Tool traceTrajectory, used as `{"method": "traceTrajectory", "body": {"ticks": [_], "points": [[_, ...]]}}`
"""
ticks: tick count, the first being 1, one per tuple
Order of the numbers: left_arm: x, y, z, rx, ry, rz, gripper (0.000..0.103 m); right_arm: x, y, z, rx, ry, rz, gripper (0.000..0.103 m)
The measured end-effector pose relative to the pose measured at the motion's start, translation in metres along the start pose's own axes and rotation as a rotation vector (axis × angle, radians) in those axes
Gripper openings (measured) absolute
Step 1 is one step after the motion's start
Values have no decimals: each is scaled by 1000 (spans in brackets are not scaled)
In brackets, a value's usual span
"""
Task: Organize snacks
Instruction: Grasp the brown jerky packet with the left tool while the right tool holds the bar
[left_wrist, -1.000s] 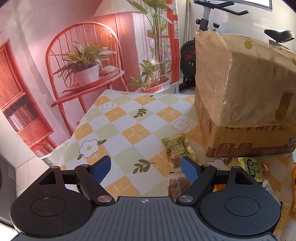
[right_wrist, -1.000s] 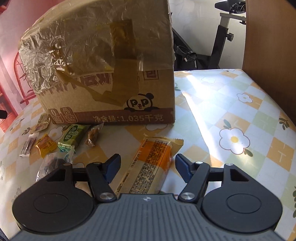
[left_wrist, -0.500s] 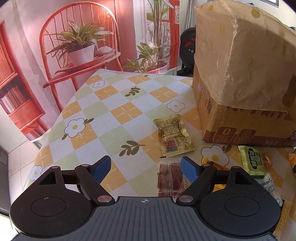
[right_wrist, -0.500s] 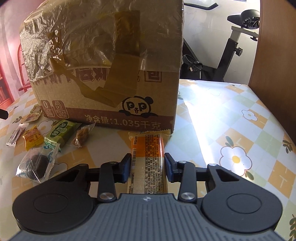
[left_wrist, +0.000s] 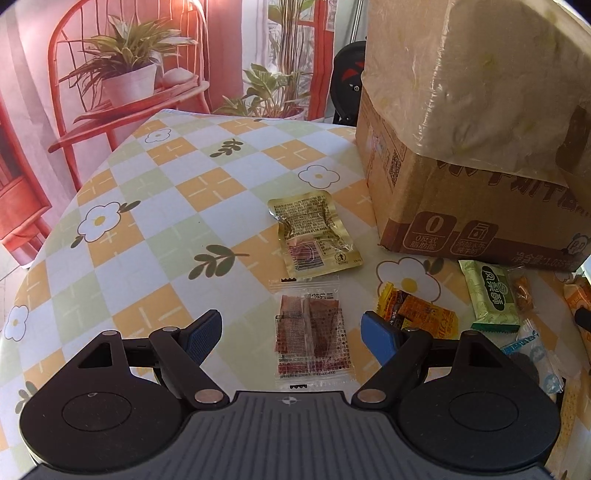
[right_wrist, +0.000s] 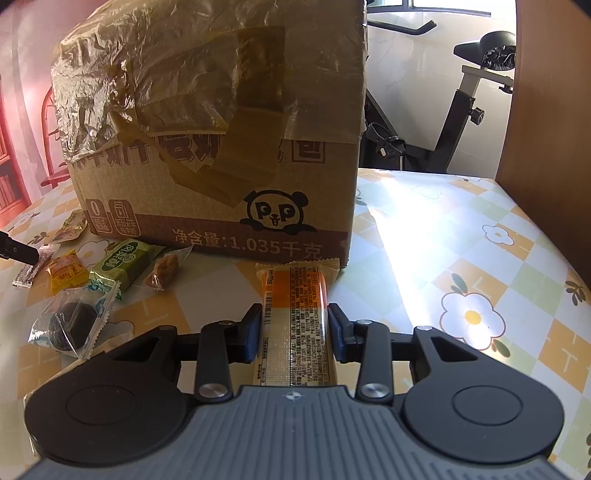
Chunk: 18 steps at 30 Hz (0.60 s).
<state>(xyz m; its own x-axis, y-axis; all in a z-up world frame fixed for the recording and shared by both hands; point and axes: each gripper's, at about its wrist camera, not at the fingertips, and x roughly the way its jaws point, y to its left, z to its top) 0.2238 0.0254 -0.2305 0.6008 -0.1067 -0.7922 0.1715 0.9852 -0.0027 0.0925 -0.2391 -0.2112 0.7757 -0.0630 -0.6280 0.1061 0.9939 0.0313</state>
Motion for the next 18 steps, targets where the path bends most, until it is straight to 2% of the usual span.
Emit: {"method": "traceTrajectory", "body": {"ticks": [7, 11, 12, 14, 15, 18], "points": [[16, -7, -3, -10, 17, 33, 84, 0, -1, 0, 4, 0, 4, 39], [15, -9, -8, -1, -7, 51, 85, 0, -1, 0, 4, 0, 5, 39], [15, -8, -7, -12, -5, 43, 82, 0, 0, 0, 4, 0, 5, 39], [12, -9, -7, -5, -16, 34, 67, 0, 0, 0, 5, 0, 5, 39], [10, -10, -6, 4, -19, 21, 48, 0, -1, 0, 6, 0, 6, 39], [7, -14, -3, 17, -8, 54, 41, 0, -1, 0, 7, 2, 8, 39]]}}
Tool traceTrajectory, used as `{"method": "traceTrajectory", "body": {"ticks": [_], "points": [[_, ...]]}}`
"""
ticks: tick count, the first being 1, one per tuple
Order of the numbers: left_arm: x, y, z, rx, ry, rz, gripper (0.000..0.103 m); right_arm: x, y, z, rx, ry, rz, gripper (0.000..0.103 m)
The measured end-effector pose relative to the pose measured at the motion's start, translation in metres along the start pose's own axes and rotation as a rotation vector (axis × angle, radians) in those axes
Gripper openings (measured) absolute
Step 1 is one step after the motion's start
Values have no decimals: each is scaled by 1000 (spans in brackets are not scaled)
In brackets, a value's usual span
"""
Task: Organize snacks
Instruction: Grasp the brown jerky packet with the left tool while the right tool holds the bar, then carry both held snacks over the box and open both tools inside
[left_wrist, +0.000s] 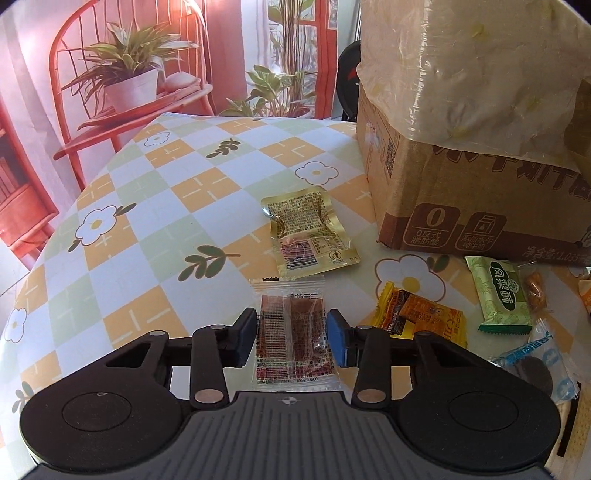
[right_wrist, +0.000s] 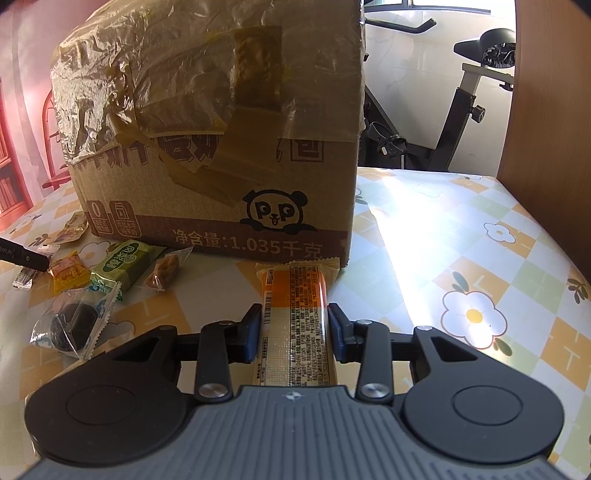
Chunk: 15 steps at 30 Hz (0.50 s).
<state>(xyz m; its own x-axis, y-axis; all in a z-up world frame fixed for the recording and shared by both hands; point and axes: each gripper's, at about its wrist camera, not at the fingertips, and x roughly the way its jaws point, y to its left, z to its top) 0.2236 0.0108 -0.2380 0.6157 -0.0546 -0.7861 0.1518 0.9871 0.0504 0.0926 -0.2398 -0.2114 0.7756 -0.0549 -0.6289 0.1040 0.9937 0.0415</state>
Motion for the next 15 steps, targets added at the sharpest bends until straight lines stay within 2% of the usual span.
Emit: {"method": "traceTrajectory", "body": {"ticks": [4, 8, 15], "points": [[-7, 5, 2, -30, -12, -5, 40, -1, 0, 0, 1, 1, 6, 39], [-26, 10, 8, -30, -64, 0, 39, -6, -4, 2, 22, -4, 24, 38], [-65, 3, 27, -3, -162, 9, 39, -36, -8, 17, 39, -79, 45, 38]]}}
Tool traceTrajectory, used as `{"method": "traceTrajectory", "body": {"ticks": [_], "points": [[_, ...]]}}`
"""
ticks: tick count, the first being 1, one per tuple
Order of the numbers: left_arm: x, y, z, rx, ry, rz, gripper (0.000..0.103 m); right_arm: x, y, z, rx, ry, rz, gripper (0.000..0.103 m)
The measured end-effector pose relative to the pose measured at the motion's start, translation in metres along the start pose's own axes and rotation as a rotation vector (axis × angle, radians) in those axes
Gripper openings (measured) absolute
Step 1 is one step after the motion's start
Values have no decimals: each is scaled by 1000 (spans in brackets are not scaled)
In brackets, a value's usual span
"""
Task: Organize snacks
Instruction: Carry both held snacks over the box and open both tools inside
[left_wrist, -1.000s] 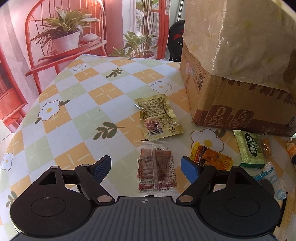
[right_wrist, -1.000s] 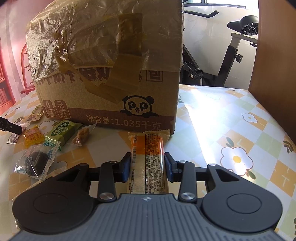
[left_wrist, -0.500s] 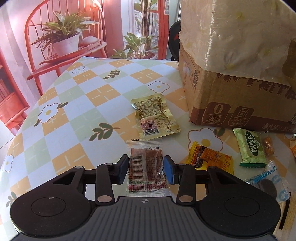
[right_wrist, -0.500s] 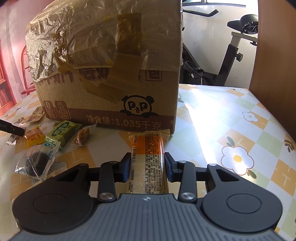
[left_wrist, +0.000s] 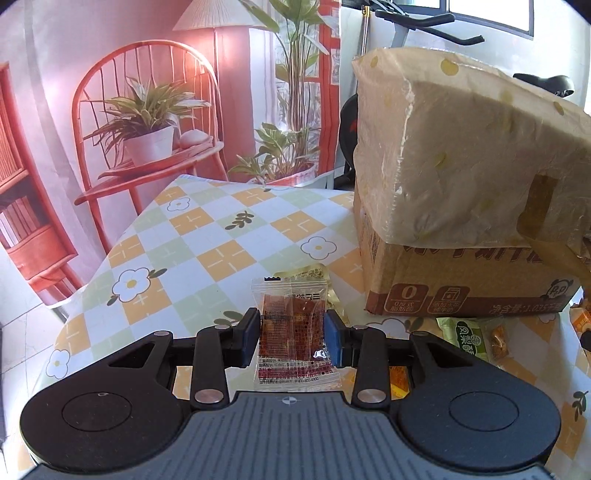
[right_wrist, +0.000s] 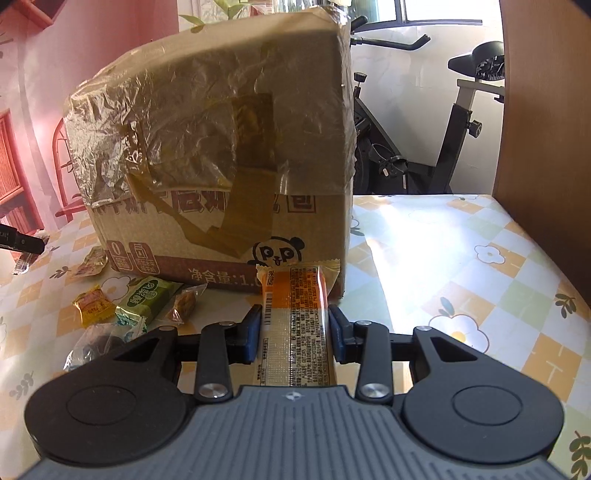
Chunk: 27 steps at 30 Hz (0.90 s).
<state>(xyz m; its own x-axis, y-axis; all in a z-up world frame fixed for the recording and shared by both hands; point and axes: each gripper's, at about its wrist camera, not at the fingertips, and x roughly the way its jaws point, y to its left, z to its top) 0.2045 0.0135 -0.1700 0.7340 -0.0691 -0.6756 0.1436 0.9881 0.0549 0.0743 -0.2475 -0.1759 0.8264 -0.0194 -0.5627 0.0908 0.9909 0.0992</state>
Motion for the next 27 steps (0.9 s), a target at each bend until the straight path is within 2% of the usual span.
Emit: {"method": "traceTrajectory", "body": {"ticks": [10, 20, 24, 27], "points": [[-46, -30, 37, 26, -141, -69, 40, -54, 7, 36, -21, -153, 43, 38], [-78, -56, 75, 30, -278, -136, 40, -97, 10, 87, -60, -322, 63, 38], [-80, -66, 88, 37, -304, -156, 40, -101, 11, 107, -67, -346, 84, 38], [-76, -76, 102, 39, -303, -164, 40, -87, 10, 131, -87, -346, 103, 38]]}}
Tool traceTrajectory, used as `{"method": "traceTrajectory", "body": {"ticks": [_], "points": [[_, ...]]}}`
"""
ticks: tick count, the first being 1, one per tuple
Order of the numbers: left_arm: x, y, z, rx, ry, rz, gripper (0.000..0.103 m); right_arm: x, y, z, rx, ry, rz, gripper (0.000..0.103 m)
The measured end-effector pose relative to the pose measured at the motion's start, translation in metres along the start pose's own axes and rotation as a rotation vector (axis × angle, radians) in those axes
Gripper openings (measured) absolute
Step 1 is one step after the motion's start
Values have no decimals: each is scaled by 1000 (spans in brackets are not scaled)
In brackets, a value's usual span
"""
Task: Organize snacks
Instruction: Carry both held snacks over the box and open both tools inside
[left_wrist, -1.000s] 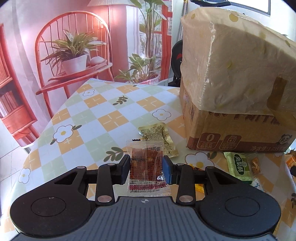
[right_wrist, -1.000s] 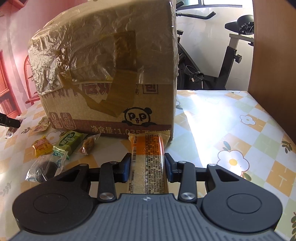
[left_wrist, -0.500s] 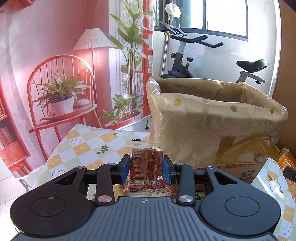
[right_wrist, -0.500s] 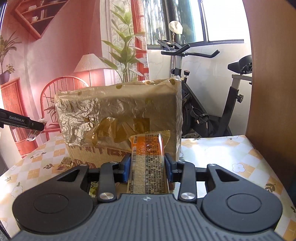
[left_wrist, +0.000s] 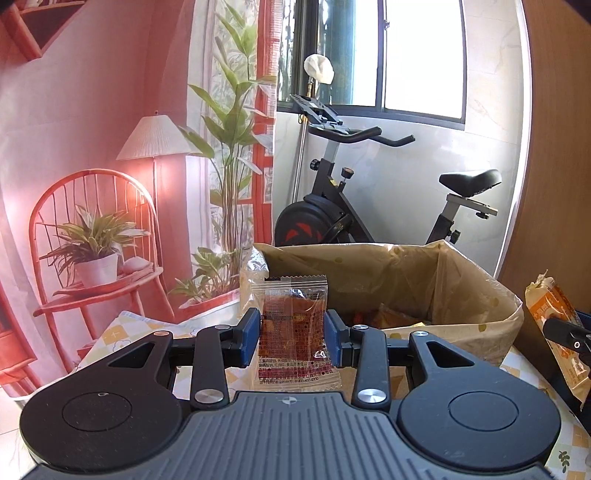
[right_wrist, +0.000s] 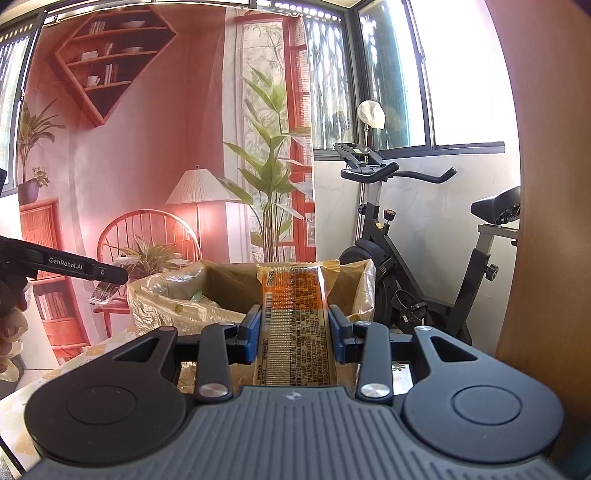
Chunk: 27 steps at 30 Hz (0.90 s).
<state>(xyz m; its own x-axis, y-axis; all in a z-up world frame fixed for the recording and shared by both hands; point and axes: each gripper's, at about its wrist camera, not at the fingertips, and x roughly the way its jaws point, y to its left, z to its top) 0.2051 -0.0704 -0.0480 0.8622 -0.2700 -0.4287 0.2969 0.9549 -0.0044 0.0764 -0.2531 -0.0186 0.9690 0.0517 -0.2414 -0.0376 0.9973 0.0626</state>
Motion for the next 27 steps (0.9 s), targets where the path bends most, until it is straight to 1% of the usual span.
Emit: {"method": "traceTrajectory", "body": {"ticks": [2, 6, 9, 12, 16, 18, 19, 20, 21, 22, 23, 27], "points": [[12, -3, 10, -3, 2, 3, 40, 23, -2, 12, -26, 2, 8, 38], [42, -14, 36, -1, 18, 11, 40, 78, -3, 34, -74, 55, 20, 38], [61, -21, 51, 11, 33, 21, 40, 113, -3, 41, -83, 98, 5, 38], [81, -23, 57, 20, 70, 30, 40, 136, -5, 42, -55, 151, -9, 38], [101, -23, 59, 13, 118, 35, 42, 152, -6, 38, -49, 203, -17, 38], [105, -23, 56, 16, 136, 23, 47, 157, -8, 35, -39, 230, -20, 39], [105, -22, 54, 13, 140, 21, 56, 157, -8, 34, -37, 237, -20, 40], [105, -22, 53, 12, 138, 25, 61, 156, -8, 33, -34, 236, -20, 43], [104, -21, 52, 13, 135, 31, 73, 154, -9, 32, -33, 231, -18, 49], [104, -21, 51, 15, 131, 37, 79, 152, -9, 33, -31, 229, -17, 53], [102, -20, 51, 17, 128, 42, 80, 151, -9, 34, -32, 226, -17, 55], [99, -17, 51, 10, 135, 42, 80, 146, -5, 38, -42, 219, -15, 55]]}}
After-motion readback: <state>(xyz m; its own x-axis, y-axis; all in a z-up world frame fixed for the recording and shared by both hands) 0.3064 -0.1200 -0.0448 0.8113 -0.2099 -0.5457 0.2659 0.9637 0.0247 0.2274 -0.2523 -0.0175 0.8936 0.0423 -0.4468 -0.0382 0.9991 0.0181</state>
